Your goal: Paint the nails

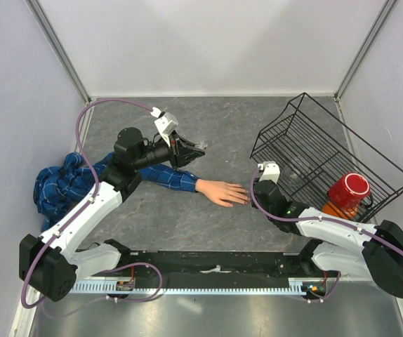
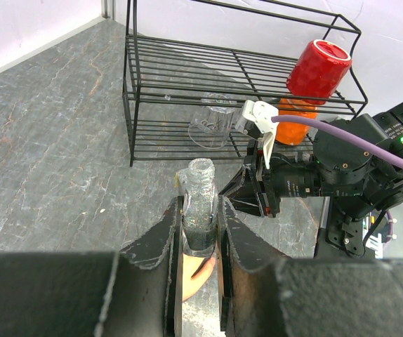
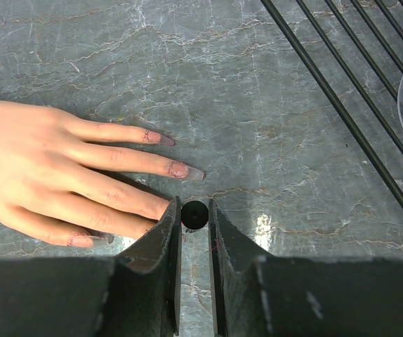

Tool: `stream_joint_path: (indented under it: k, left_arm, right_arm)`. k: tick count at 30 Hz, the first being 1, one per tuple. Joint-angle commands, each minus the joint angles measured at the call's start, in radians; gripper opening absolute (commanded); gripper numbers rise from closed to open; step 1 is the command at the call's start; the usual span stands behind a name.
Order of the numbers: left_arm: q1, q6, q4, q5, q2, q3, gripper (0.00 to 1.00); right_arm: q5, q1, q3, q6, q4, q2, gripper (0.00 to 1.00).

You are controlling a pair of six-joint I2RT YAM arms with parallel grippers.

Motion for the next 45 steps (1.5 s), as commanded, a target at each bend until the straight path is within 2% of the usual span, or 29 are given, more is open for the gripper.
stream_joint_path:
  k: [1,11,20,25,26,31,34,40,45]
  left_arm:
    - [0.006,-0.028,0.047,0.021,-0.006,0.037,0.02]
    - [0.008,-0.028,0.048,0.02,-0.009,0.037,0.02]
    - [0.017,-0.014,0.064,0.073,-0.007,0.029,0.02]
    - [0.015,-0.055,0.12,0.258,0.019,0.032,0.02]
    - [0.014,-0.064,0.133,0.279,0.016,0.029,0.02]
    - [0.001,-0.08,0.16,0.352,-0.03,0.006,0.02]
    - [-0.021,-0.072,0.163,0.331,-0.084,-0.023,0.02]
    - [-0.067,-0.022,0.113,0.291,-0.15,-0.04,0.02]
    - [-0.074,0.0,0.087,0.291,-0.129,-0.032,0.02]
  right_arm:
    - [-0.005,-0.002,0.017,0.0,0.02,-0.001,0.0]
    - [-0.045,-0.004,0.041,-0.029,0.014,-0.061,0.0]
    - [-0.036,-0.004,0.283,-0.072,-0.271,-0.244,0.0]
    - [-0.169,-0.005,0.484,-0.158,-0.408,-0.291,0.0]
    - [-0.239,-0.004,0.522,-0.175,-0.43,-0.285,0.0]
    - [-0.402,-0.005,0.831,-0.235,-0.618,-0.216,0.0]
    - [-0.511,-0.005,0.96,-0.259,-0.678,-0.183,0.0]
    - [-0.553,-0.001,1.22,-0.289,-0.817,-0.059,0.0]
    - [-0.686,0.002,1.339,-0.198,-0.771,0.002,0.0]
